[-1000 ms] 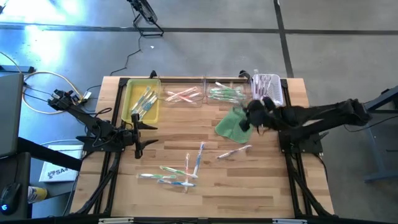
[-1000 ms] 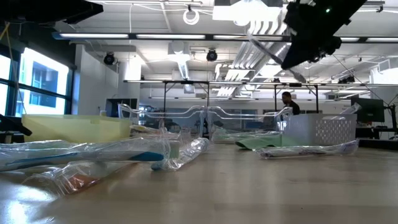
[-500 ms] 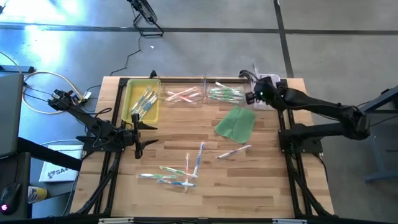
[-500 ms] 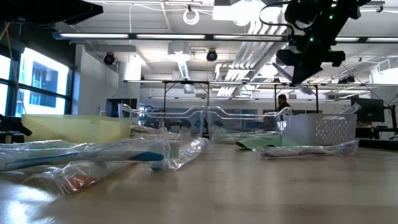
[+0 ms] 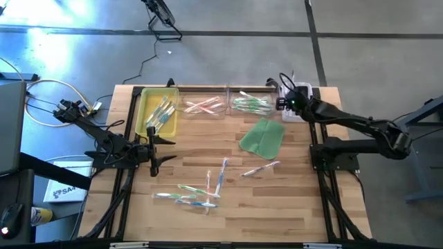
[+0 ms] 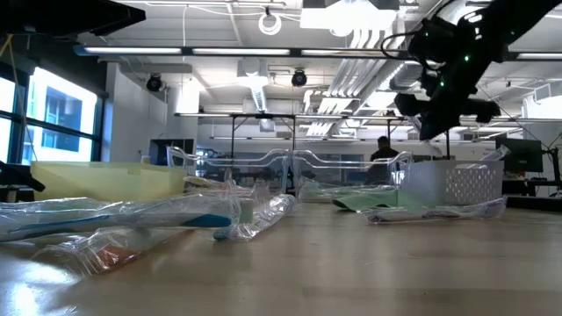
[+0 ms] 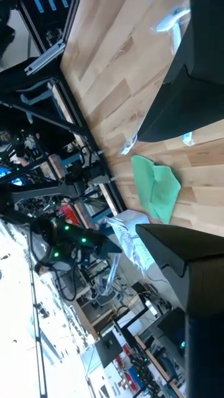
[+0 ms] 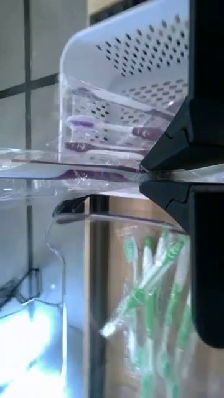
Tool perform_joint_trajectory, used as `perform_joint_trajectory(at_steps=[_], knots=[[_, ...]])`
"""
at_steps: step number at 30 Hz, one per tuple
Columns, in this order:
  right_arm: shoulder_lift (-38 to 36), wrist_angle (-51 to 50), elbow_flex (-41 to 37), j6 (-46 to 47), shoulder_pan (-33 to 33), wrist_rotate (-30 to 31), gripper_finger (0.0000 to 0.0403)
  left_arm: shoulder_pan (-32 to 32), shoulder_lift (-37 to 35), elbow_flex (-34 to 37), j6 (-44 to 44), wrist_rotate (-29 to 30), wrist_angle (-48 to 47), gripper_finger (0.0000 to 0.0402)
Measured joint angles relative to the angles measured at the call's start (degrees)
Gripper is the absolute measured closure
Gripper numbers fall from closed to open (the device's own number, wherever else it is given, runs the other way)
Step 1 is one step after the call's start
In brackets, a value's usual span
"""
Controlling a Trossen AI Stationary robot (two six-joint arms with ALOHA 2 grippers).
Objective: Pick & Place Toothbrushes
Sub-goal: Put the purple toothbrush into the white bin
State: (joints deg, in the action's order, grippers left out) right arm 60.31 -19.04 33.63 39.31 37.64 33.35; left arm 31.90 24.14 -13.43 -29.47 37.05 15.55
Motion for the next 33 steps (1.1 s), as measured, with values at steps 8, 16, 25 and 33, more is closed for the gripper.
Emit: perform_joint_trajectory(at_steps=[8, 16, 25, 33], knots=[[0.00, 4.81, -5.70, 1.13, 2.37, 0.78, 0.0395, -0.02, 0.00, 0.00, 1.26, 0.01, -2.59, 0.0181], [0.00, 4.82, -6.16, 1.00, 3.35, 0.04, 0.0356, -0.02, 0.02, 0.00, 1.27, 0.01, -2.68, 0.0181], [0.00, 4.82, -6.16, 1.00, 3.36, -0.07, 0.0281, 0.00, 0.02, 0.00, 1.27, 0.01, -2.62, 0.0181], [0.00, 5.82, -6.16, 0.98, 3.36, -0.48, 0.0286, -0.02, 0.02, 0.00, 1.29, 0.01, -2.61, 0.0181]])
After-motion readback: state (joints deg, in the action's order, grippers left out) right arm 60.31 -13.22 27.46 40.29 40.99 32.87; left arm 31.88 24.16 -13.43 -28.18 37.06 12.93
